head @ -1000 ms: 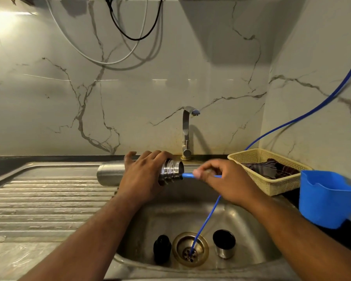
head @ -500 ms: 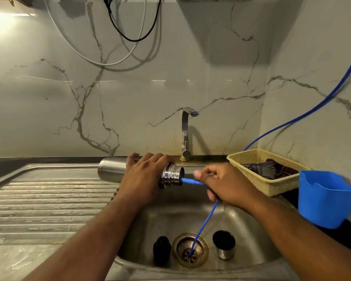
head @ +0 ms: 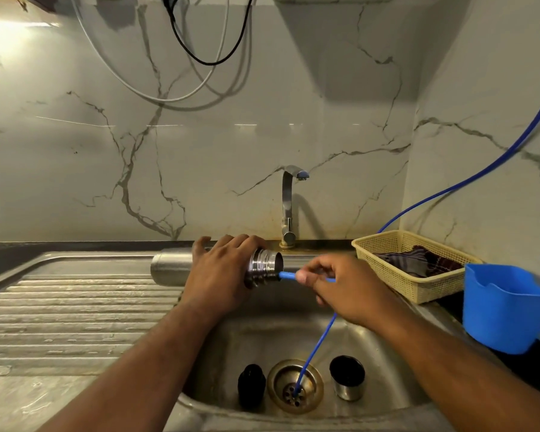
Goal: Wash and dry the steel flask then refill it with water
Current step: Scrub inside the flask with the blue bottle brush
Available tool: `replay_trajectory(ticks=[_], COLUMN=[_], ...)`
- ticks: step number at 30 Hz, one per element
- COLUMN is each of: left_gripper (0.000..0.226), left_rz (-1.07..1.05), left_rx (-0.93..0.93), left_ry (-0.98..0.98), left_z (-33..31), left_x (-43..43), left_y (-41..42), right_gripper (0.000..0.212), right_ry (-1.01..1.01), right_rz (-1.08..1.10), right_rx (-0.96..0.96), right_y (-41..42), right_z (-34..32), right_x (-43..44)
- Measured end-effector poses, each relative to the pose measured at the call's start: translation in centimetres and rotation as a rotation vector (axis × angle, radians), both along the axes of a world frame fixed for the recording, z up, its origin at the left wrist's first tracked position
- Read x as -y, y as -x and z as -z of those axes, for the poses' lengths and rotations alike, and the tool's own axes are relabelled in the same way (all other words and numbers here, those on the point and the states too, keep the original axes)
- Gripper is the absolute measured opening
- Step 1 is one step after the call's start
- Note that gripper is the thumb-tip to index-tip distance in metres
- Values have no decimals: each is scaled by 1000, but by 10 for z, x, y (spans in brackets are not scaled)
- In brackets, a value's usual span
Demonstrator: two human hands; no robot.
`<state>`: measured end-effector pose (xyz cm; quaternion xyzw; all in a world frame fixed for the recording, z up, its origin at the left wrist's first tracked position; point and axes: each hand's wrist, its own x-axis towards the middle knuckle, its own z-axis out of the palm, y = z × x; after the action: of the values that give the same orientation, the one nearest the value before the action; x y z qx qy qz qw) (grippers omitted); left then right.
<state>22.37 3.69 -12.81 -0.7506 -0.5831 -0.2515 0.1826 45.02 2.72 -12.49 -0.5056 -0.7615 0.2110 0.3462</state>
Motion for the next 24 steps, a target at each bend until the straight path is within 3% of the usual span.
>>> replay_trajectory(ticks=[2,3,5,7,10,11,14,19,24], left_gripper=[70,71,73,72,68,69,71,59,63], left_rz=[1,7,26,43,38,21,-11,79,197], left_rx=[48,67,80,33,-19,3,79,70,-10], left_ry=[17,21,22,4,-37,-37,-22,-52,-60], left_z=[1,1,2,3,2,0,-2,-2,-3], left_x=[-1,-1,-1,0,-2,-3,-7,-3,2], left_y=[1,1,0,-3,6,14,30,14,-16], right_gripper=[23,22,16,18,28,30,30,30,39], right_ry=[-564,-772,-908,-790,-368,-310,-374,-673,-659], right_rz=[71,102,145,172,111,99,120,75,54], right_rx=[411,517,597,612,439,418,449,606,722], right_y=[-3,-5,-6,-2,-17,-27,-55,-48,-26], right_z=[-3,-5,-8,-6,-15,-23,-43,-41,-32], right_x=[-6,-9,-12,-9,-8,-9,-9,1,2])
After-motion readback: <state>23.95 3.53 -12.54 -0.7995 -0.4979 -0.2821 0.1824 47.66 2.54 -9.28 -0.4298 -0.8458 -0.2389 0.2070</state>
